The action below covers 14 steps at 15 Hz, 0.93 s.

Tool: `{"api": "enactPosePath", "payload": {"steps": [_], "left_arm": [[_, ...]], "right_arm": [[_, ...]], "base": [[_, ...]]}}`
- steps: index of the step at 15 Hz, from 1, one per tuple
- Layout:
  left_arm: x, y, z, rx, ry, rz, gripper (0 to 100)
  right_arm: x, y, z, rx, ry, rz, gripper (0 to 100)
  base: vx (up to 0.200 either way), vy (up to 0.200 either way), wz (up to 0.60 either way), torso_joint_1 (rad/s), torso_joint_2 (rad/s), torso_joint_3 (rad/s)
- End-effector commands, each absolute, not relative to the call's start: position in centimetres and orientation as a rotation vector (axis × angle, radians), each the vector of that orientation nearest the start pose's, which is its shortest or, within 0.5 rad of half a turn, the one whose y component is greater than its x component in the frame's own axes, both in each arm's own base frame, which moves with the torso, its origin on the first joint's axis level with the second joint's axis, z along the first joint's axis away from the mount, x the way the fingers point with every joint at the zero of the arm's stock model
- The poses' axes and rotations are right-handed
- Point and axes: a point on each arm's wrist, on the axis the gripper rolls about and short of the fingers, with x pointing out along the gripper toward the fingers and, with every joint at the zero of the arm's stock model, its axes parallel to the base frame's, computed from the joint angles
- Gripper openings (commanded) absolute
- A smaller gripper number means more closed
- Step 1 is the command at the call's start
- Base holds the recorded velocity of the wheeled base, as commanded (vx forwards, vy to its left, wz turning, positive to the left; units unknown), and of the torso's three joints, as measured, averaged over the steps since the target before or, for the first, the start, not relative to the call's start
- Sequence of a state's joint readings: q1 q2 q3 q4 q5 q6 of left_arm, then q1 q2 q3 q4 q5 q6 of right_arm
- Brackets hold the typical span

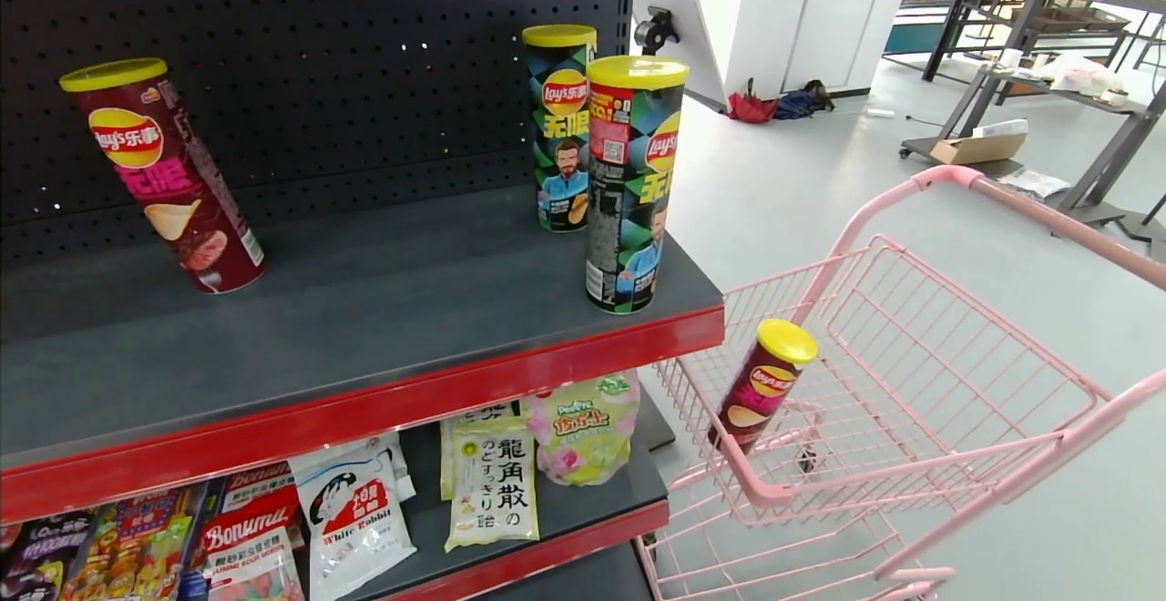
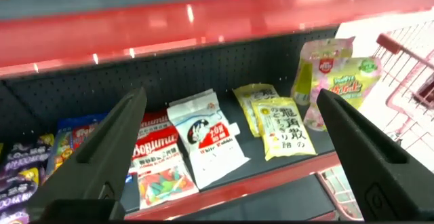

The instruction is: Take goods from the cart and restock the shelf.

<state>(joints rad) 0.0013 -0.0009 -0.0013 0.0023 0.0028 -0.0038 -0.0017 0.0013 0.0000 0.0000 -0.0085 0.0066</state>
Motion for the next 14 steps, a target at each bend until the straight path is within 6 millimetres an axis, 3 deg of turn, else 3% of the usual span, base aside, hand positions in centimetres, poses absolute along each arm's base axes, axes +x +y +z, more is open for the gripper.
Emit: {"api": "enactPosePath", "payload": {"steps": [1, 4, 5, 6, 7, 8, 9, 12, 13, 14], "left_arm": [[-2.3, 0.0, 7.6, -0.005, 0.0, 0.005, 100], [-2.3, 0.0, 7.6, -0.005, 0.0, 0.005, 100], [-2.3, 0.0, 7.6, -0.005, 0.0, 0.005, 100], [-2.3, 0.0, 7.6, -0.003, 0.0, 0.005, 100], [-2.3, 0.0, 7.6, -0.003, 0.0, 0.005, 100], [-2.3, 0.0, 7.6, -0.003, 0.0, 0.005, 100], [-2.3, 0.0, 7.6, -0.003, 0.0, 0.005, 100], [-2.3, 0.0, 7.6, -0.003, 0.0, 0.005, 100], [-2.3, 0.0, 7.6, -0.003, 0.0, 0.005, 100], [-2.3, 0.0, 7.6, -0.003, 0.0, 0.005, 100]], "right_arm": [[-2.3, 0.0, 7.6, 0.008, 0.0, -0.009, 100], [-2.2, 0.0, 7.6, -0.003, 0.003, -0.011, 100], [-2.4, 0.0, 9.0, -0.009, -0.026, -0.009, 100], [-0.7, 0.0, 15.8, 0.1, 0.023, -0.009, 100], [2.5, 0.0, 21.9, 0.314, 0.041, -0.008, 100], [5.9, 0.2, 25.2, 0.352, 0.086, 0.041, 100], [9.1, 0.7, 24.7, 0.283, 0.185, 0.106, 100], [18.7, 2.5, 18.8, 0.244, 0.316, 0.168, 100], [20.2, 2.8, 17.0, 0.24, 0.337, 0.176, 100], [22.2, 4.1, 13.1, 0.23, 0.411, 0.21, 100]], "base": [[0.0, 0.0, 0.0, -0.134, 0.39, 0.237], [0.0, 0.0, 0.0, -0.041, 0.13, 0.085], [0.0, 0.0, 0.0, 0.0, 0.0, 0.0], [0.0, 0.0, 0.0, 0.0, 0.0, 0.0], [0.0, 0.0, 0.0, 0.0, 0.0, 0.0], [0.0, 0.0, 0.0, 0.0, 0.0, 0.0], [0.0, 0.0, 0.0, 0.0, 0.0, 0.0], [0.0, 0.0, 0.0, 0.0, 0.0, 0.0], [0.0, 0.0, 0.0, 0.0, 0.0, 0.0], [0.0, 0.0, 0.0, 0.0, 0.0, 0.0]]}}
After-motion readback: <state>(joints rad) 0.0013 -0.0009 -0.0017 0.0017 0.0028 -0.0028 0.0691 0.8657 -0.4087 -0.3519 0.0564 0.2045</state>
